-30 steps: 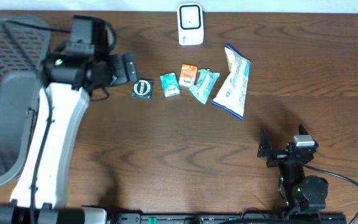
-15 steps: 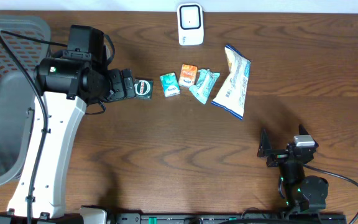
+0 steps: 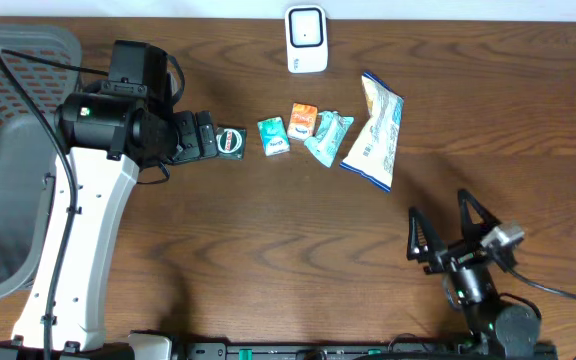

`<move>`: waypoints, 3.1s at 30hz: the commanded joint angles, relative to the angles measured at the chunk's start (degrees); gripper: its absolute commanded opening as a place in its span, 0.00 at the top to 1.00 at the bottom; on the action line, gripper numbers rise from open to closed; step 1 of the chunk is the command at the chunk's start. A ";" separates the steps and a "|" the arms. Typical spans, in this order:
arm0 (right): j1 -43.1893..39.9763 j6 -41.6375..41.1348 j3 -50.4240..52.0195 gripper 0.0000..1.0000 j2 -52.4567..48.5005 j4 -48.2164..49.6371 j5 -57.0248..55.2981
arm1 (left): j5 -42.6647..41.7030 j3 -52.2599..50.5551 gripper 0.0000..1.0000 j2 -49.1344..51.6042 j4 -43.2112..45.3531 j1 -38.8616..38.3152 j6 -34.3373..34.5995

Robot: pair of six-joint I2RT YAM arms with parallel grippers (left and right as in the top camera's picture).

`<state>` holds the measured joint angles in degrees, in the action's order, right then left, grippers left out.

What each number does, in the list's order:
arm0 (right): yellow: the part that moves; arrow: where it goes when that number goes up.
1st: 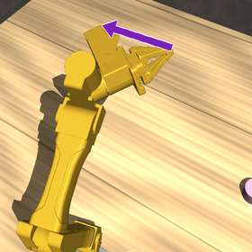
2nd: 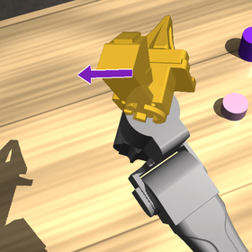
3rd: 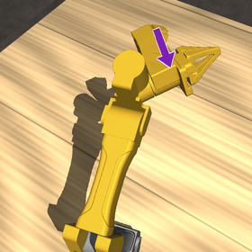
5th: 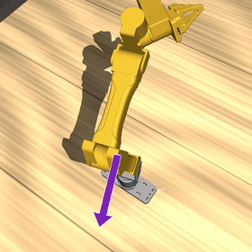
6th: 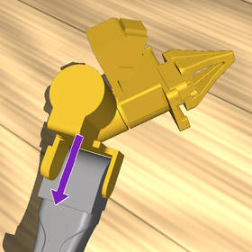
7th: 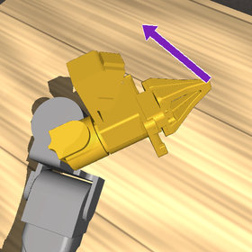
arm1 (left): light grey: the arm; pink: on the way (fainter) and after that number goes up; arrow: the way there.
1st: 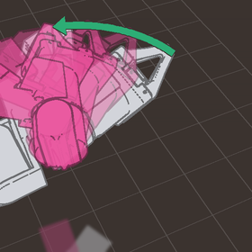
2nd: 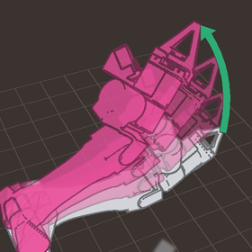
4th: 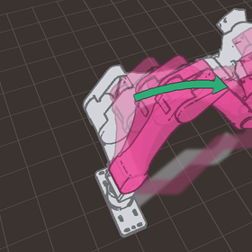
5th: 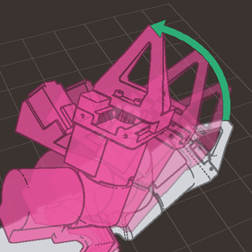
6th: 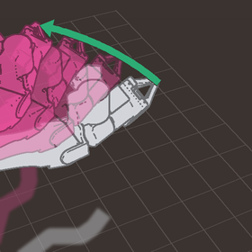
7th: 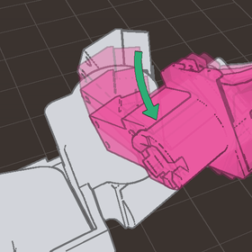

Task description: Scan the item barcode

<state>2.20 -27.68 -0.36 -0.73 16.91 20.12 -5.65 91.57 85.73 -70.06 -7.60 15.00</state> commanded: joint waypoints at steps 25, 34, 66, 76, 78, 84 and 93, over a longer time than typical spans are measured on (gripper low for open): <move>-0.28 29.49 -73.42 0.01 -69.11 -55.58 8.76 | 0.35 0.11 0.02 0.00 -0.02 0.13 -0.15; -0.28 29.42 -82.12 0.01 -88.59 -61.81 22.10 | 0.35 0.11 0.02 0.00 -0.02 0.13 -0.15; 5.16 10.36 -82.12 0.99 -121.46 -55.21 -8.24 | 0.35 0.11 0.02 0.00 -0.02 0.13 -0.15; 3.93 13.84 -82.16 0.98 -109.66 -62.14 -16.70 | 0.37 0.11 0.02 0.00 -0.02 0.13 -0.15; 4.57 13.79 -82.16 0.97 -107.19 -62.05 -16.50 | 0.35 0.11 0.02 0.00 -0.02 0.13 -0.15; 7.50 12.48 -81.74 0.94 -105.96 -62.05 -16.52 | 0.35 0.11 0.02 0.00 -0.02 0.13 -0.15; 12.35 9.22 -76.48 0.99 -111.45 -64.50 -16.52 | 0.35 0.11 0.02 0.00 -0.02 0.13 -0.15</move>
<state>12.95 -16.47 -79.40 -109.36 -47.22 4.16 -5.63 91.53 85.73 -70.06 -7.60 15.00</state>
